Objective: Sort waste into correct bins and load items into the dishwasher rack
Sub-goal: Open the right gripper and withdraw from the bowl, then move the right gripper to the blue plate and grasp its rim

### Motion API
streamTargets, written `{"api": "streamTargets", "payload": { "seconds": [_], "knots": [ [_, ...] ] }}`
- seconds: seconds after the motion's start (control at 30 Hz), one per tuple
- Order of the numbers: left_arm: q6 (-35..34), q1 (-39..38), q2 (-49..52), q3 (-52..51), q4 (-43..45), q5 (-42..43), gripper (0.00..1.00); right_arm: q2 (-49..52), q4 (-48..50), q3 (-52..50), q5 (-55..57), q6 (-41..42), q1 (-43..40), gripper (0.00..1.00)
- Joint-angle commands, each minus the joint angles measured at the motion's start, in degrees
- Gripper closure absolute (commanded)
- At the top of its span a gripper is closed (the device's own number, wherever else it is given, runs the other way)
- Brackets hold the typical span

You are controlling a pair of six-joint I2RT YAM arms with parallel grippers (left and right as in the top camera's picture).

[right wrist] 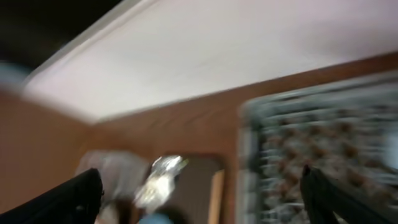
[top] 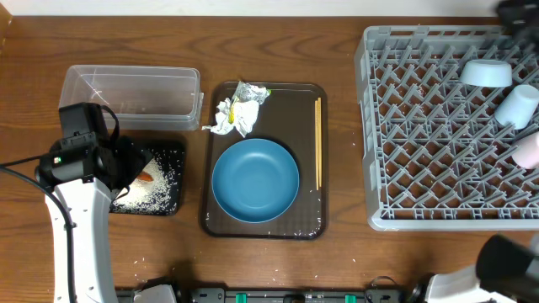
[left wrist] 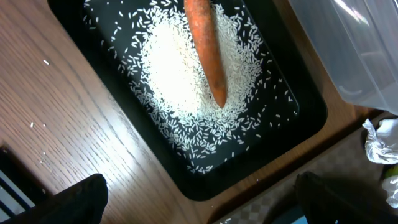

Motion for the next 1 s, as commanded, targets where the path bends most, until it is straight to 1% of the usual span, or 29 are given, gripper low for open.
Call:
{"api": "streamTargets", "payload": {
  "seconds": [0.0,0.13,0.2,0.33,0.43,0.47,0.53,0.57,0.6,0.63,0.67,0.73,0.87,0.97],
  "knots": [
    [-0.5,0.33,0.28,0.76,-0.28,-0.85,0.02,-0.57,-2.91,0.28,-1.46,-6.6,9.38,0.01],
    [-0.5,0.33,0.28,0.76,-0.28,-0.85,0.02,0.96,-8.37,0.24,16.0,-6.6,25.24,0.01],
    [-0.5,0.33,0.28,0.76,-0.28,-0.85,0.02,2.54,-9.84,0.24,21.73,-6.6,32.02,0.01],
    [-0.5,0.33,0.28,0.76,-0.28,-0.85,0.01,7.61,-12.02,0.24,27.39,-6.6,46.21,0.01],
    [-0.5,0.33,0.28,0.76,-0.28,-0.85,0.02,12.33,-13.16,0.24,30.69,-6.1,54.16,0.01],
    [-0.5,0.33,0.28,0.76,-0.28,-0.85,0.02,14.29,-13.53,0.24,32.41,-5.27,56.7,0.02],
    [-0.5,0.33,0.28,0.76,-0.28,-0.85,0.02,18.25,-14.05,0.24,34.8,-3.26,61.16,0.08],
    [-0.5,0.33,0.28,0.76,-0.28,-0.85,0.02,19.96,-14.14,0.24,35.01,-2.89,62.88,0.13],
    [-0.5,0.33,0.28,0.76,-0.28,-0.85,0.02,21.7,-14.27,0.24,34.99,-2.56,64.78,0.21],
    [-0.5,0.33,0.28,0.76,-0.28,-0.85,0.01,23.3,-14.29,0.24,35.01,-2.27,66.31,0.27],
    [-0.5,0.33,0.28,0.76,-0.28,-0.85,0.02,25.09,-14.25,0.24,35.01,-2.27,68.26,0.29],
    [-0.5,0.33,0.28,0.76,-0.28,-0.85,0.02,27.61,-14.14,0.24,35.69,-1.64,70.82,0.29],
    [-0.5,0.33,0.28,0.76,-0.28,-0.85,0.02,31.78,-14.16,0.24,39.15,3.56,76.24,0.29],
    [-0.5,0.33,0.28,0.76,-0.28,-0.85,0.01,33.73,-13.29,0.24,39.23,5.09,78.93,0.31]
  ]
}}
